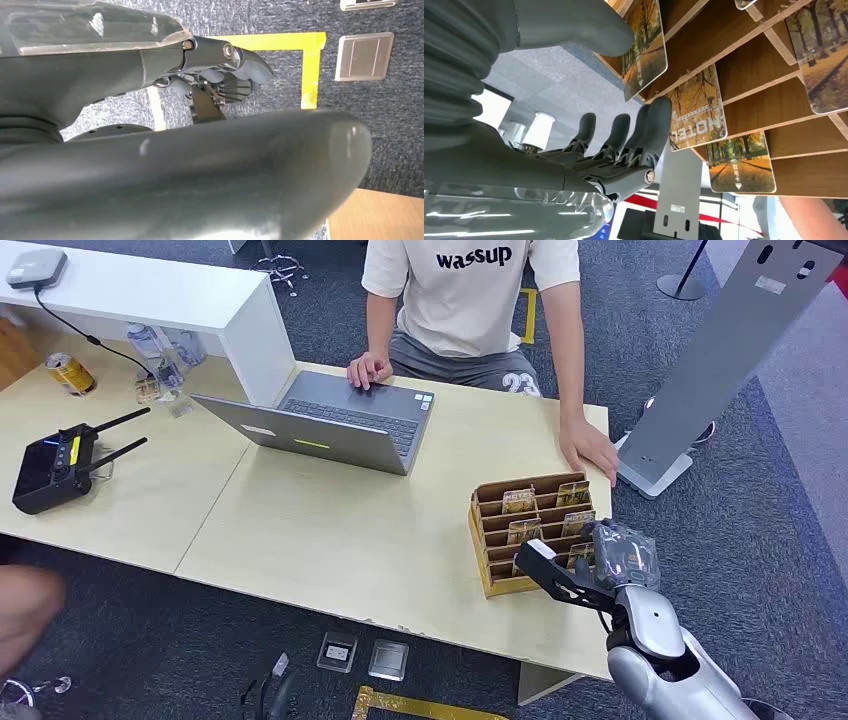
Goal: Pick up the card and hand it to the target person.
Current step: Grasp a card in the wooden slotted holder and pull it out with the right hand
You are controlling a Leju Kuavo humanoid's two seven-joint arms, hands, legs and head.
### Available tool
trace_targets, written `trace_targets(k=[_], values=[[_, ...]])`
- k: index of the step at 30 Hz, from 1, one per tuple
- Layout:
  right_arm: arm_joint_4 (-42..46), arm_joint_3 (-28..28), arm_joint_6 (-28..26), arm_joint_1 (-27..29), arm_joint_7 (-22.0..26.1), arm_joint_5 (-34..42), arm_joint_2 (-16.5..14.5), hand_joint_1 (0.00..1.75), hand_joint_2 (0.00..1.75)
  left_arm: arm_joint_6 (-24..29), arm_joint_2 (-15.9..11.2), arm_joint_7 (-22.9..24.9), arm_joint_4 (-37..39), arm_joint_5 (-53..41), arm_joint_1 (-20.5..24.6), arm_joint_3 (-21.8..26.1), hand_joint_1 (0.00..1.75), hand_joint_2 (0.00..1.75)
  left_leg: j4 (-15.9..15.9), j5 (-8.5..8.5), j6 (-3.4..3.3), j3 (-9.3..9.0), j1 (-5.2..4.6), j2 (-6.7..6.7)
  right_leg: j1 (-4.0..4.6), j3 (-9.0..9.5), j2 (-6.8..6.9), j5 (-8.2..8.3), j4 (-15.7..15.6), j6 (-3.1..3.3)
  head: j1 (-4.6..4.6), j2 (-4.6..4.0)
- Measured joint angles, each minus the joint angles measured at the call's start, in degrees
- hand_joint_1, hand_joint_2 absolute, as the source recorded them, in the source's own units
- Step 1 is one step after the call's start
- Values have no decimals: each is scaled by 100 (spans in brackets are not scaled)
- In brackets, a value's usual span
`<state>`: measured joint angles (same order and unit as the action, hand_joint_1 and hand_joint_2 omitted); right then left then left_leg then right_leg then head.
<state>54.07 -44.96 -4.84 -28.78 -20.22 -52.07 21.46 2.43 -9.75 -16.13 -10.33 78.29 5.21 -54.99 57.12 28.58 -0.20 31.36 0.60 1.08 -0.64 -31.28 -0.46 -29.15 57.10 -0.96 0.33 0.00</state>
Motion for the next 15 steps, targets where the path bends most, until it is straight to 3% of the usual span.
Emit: trace_targets(k=[15], values=[[-89,-4,-3,-9,-1,101,-15,90,175,0,-3,18,0,15,0,0,0,0,0,0,0,0,0,0,0,0,0,0,0,0,0,0]])
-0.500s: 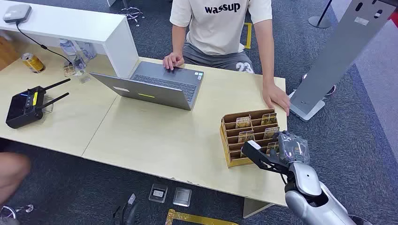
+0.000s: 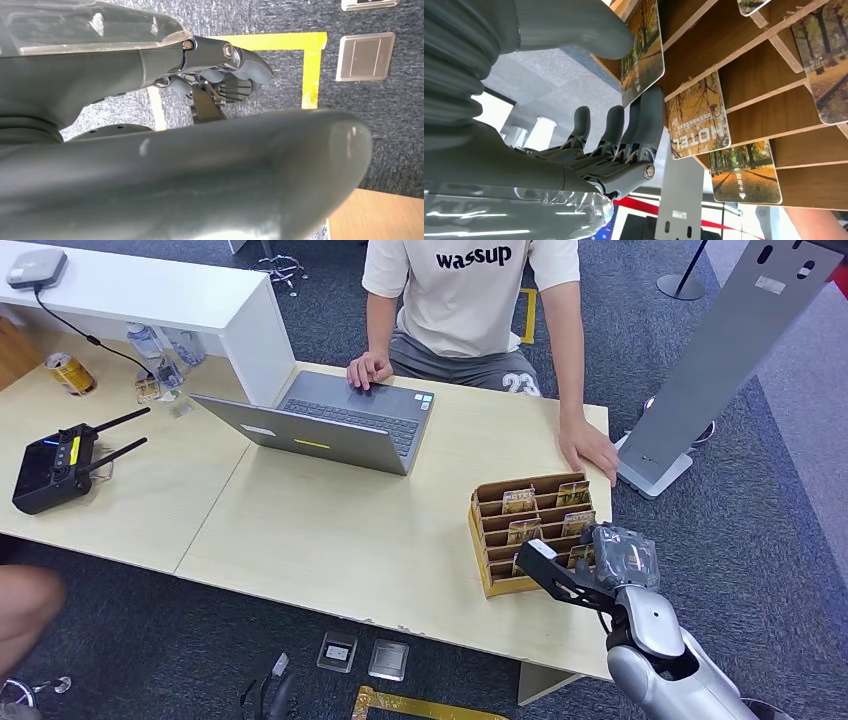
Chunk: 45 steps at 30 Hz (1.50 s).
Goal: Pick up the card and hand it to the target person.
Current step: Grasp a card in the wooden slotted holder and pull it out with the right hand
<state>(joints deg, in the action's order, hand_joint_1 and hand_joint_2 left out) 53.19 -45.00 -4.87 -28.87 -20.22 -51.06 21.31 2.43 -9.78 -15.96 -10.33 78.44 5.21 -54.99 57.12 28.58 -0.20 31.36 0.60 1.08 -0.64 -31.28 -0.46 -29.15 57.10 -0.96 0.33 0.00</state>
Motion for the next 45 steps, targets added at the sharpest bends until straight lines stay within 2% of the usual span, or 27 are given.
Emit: trace_targets(k=[7,11,15,19,25,32,45], values=[[-5,-3,2,1,0,44,0,92,175,-8,-8,-1,0,0,0,0,0,0,0,0,0,0,0,0,0,0,0,0,0,0,0,0],[-20,-20,5,1,0,77,1,102,175,-18,-17,-2,-1,0,0,0,0,0,0,0,0,-1,0,0,0,0,0,0,0,0,0,0],[-27,-37,9,6,-1,110,3,105,175,-21,-25,-2,1,0,0,0,0,0,0,0,0,-1,0,0,0,0,0,0,0,0,1,0],[-27,-39,12,7,-2,122,7,126,175,-24,-28,-2,2,0,0,0,0,0,0,0,0,-1,0,-1,0,0,-1,0,0,0,0,0],[-27,-39,13,6,-4,123,7,132,175,-21,-30,-2,0,10,0,0,0,0,0,0,0,-2,0,-1,0,0,-1,0,0,0,0,0],[-25,-39,11,3,-3,140,7,149,175,-17,-32,-2,0,14,0,0,0,0,0,0,0,-4,0,-2,0,2,-1,0,0,0,0,0],[-25,-39,-54,-1,8,225,7,148,175,-158,-38,-180,0,-22,0,0,0,0,0,0,0,-4,0,-1,0,3,-1,0,-1,0,0,0]])
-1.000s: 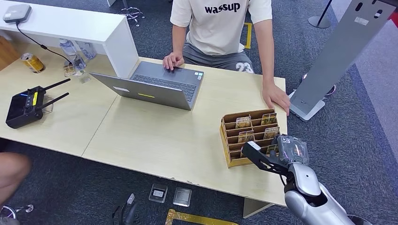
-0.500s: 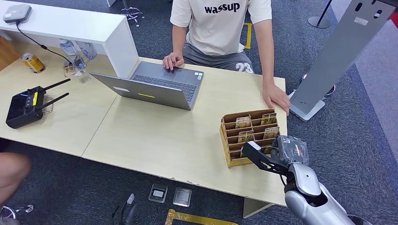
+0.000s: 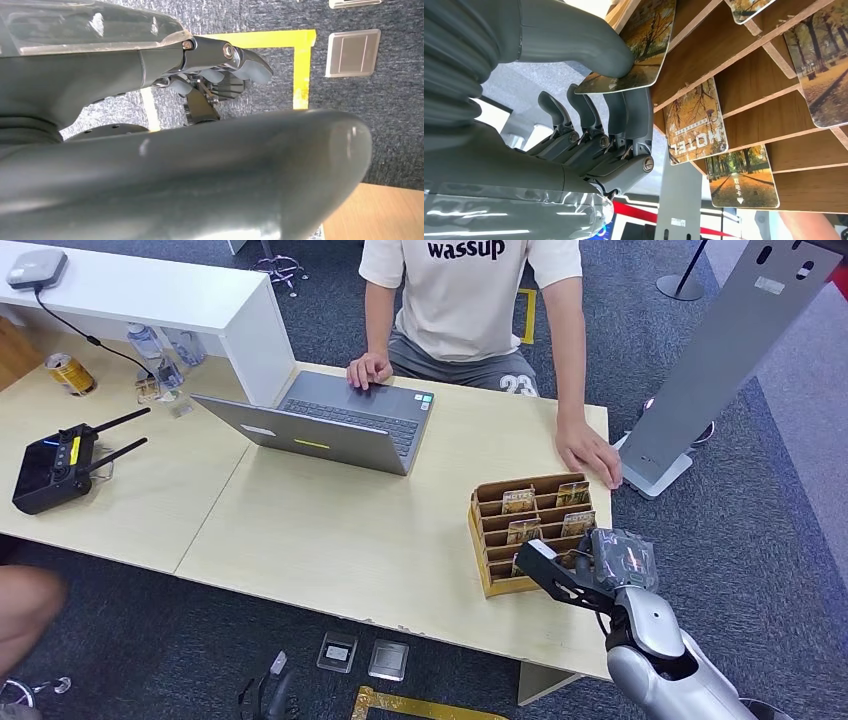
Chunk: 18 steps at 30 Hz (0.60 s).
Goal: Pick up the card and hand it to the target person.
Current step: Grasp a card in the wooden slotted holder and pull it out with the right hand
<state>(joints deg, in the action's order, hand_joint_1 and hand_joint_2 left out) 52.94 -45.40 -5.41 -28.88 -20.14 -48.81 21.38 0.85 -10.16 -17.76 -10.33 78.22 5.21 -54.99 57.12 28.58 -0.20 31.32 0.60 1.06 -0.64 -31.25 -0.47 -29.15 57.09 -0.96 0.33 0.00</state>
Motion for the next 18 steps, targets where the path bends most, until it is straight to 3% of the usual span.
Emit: trace_targets(k=[9,18], values=[[276,27,95,-13,-116,212,76,148,175,30,-26,3,2,61,-2,4,0,0,0,0,0,1,0,0,0,1,0,1,1,0,0,0],[1727,344,416,-179,-587,454,426,148,175,69,-46,97,2,137,-15,14,0,0,2,0,0,0,0,0,0,0,0,1,1,0,1,0]])
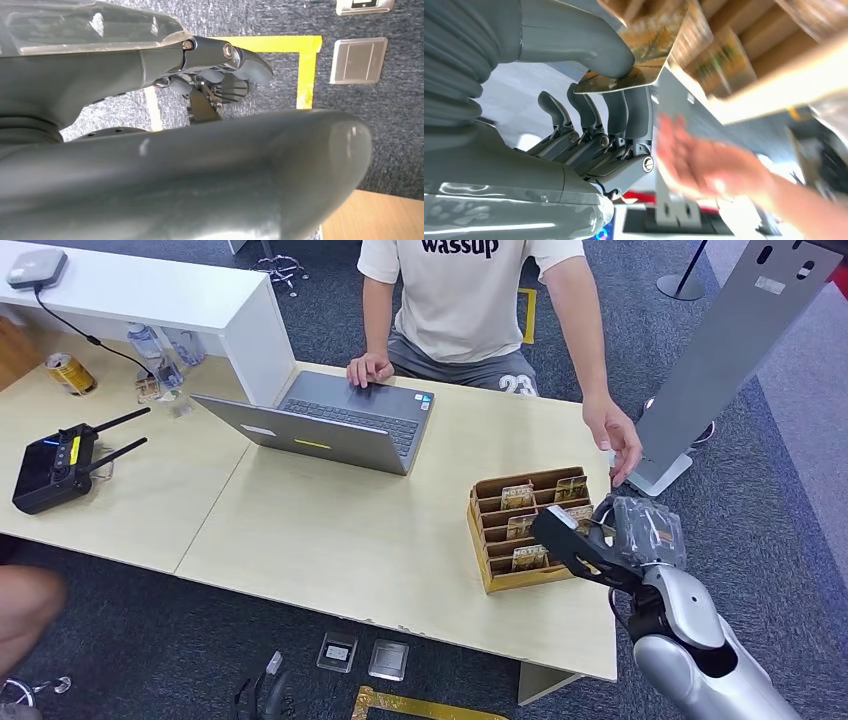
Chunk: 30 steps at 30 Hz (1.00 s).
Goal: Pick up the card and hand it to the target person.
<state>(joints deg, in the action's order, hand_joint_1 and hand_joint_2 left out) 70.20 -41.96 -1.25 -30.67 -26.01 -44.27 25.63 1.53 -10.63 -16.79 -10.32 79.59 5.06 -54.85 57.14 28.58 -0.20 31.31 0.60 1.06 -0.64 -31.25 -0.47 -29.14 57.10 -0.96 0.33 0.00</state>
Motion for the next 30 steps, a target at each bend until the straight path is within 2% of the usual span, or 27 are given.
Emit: trace_targets(k=[7,14,23,30], values=[[1117,187,-252,-82,63,-93,93,148,175,-9,-2,20,0,5,-9,3,0,0,0,0,0,1,0,0,0,1,0,0,1,0,-1,0],[1264,132,-857,-213,620,-133,-168,148,175,-66,3,13,-2,-14,-3,-1,0,0,-1,0,0,2,0,0,0,3,0,0,2,0,-1,0],[52,-109,-2062,-692,1590,-159,-837,148,175,-226,46,65,-2,-103,22,-13,0,0,-1,-1,0,1,1,0,1,3,0,0,4,0,2,0],[-988,-278,-2682,-854,1947,-202,-1176,148,175,-268,62,42,-2,-174,23,-19,0,0,0,-1,0,1,0,2,0,4,2,0,4,0,1,0]])
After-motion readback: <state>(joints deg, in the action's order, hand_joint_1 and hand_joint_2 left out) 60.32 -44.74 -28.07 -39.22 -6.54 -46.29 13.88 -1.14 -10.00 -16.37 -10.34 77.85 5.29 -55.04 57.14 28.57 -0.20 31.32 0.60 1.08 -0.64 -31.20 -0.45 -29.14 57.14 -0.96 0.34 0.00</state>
